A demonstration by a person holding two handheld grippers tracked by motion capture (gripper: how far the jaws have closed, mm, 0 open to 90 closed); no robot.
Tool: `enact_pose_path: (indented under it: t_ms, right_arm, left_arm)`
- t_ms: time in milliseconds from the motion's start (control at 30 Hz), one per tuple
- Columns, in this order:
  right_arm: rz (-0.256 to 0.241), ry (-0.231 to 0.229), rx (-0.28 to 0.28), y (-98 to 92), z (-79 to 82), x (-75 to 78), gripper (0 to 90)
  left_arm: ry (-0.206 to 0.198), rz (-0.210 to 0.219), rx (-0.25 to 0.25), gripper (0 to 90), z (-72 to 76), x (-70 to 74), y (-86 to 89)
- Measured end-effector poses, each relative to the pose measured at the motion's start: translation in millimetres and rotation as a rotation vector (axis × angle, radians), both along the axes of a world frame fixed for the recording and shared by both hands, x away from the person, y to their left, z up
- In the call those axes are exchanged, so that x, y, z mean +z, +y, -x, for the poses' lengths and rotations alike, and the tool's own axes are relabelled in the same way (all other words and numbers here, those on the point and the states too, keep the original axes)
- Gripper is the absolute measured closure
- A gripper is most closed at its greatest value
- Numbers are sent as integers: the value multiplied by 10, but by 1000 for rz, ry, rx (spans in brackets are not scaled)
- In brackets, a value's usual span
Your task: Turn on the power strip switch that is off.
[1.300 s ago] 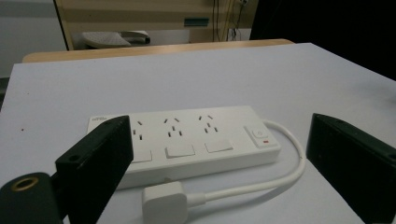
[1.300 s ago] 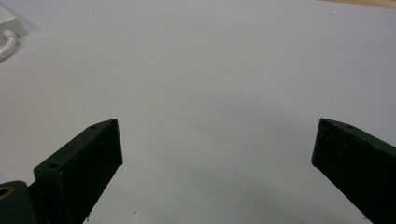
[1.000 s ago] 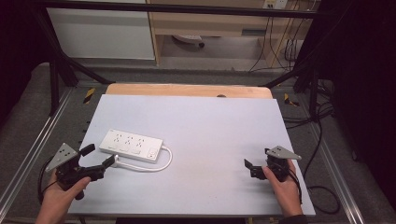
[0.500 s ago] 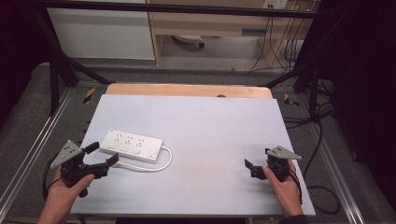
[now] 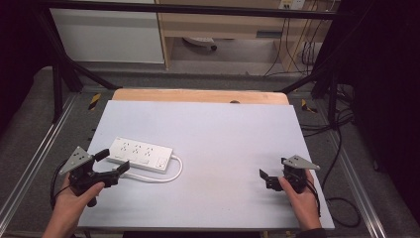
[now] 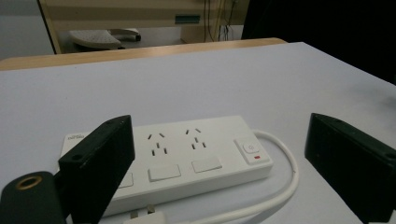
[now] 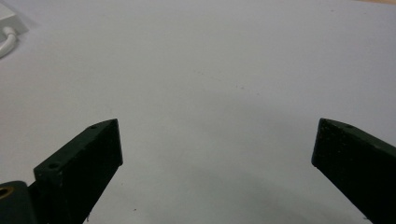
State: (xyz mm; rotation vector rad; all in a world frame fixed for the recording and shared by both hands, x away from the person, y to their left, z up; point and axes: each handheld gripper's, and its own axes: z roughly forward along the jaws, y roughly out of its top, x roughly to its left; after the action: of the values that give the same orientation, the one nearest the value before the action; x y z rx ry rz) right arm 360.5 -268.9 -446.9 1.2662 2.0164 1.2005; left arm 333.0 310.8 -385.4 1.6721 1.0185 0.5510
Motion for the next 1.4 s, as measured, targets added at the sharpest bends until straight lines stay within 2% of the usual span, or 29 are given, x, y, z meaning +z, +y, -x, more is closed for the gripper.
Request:
enact_pose_path:
  t_ms: [733, 1400]
  right_arm:
    - [1, -3, 0, -7, 0, -1, 23]
    - [3, 2, 2, -1, 1, -4, 23]
  left_arm:
    - [11, -18, -16, 92, -117, -54, -80]
    - [19, -10, 17, 142, -227, -86, -78]
